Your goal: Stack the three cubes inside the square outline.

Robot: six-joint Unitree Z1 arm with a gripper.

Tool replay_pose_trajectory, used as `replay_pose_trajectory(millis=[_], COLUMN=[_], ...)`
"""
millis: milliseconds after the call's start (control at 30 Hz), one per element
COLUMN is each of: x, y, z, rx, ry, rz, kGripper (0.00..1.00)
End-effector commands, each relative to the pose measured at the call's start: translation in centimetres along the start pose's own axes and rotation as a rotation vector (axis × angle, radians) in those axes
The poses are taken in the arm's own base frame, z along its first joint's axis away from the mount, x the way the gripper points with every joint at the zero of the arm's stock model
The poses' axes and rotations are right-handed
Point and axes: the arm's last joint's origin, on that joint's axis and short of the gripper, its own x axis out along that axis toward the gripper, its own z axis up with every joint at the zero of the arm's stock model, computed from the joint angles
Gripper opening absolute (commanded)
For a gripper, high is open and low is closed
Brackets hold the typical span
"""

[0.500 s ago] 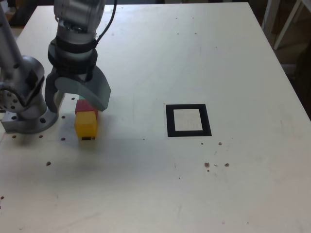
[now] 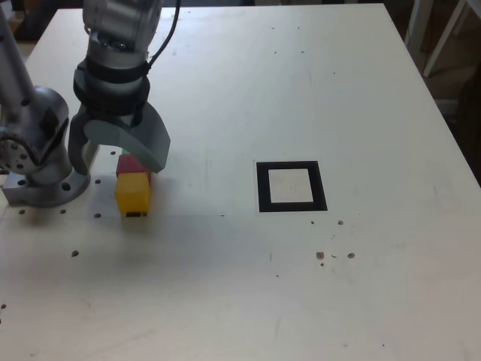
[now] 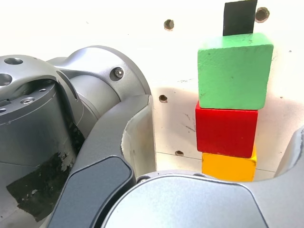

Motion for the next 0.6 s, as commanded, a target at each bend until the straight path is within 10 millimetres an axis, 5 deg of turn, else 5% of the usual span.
replay_pose_trajectory(millis=[0, 567], x=[0.1, 1.2], y=[0.0, -0.2], z=[0.0, 1.7], rx=[0.000, 0.013], ry=[0.003, 0.046], rz=[-0.002, -0.012], kGripper=[0.99, 0.97])
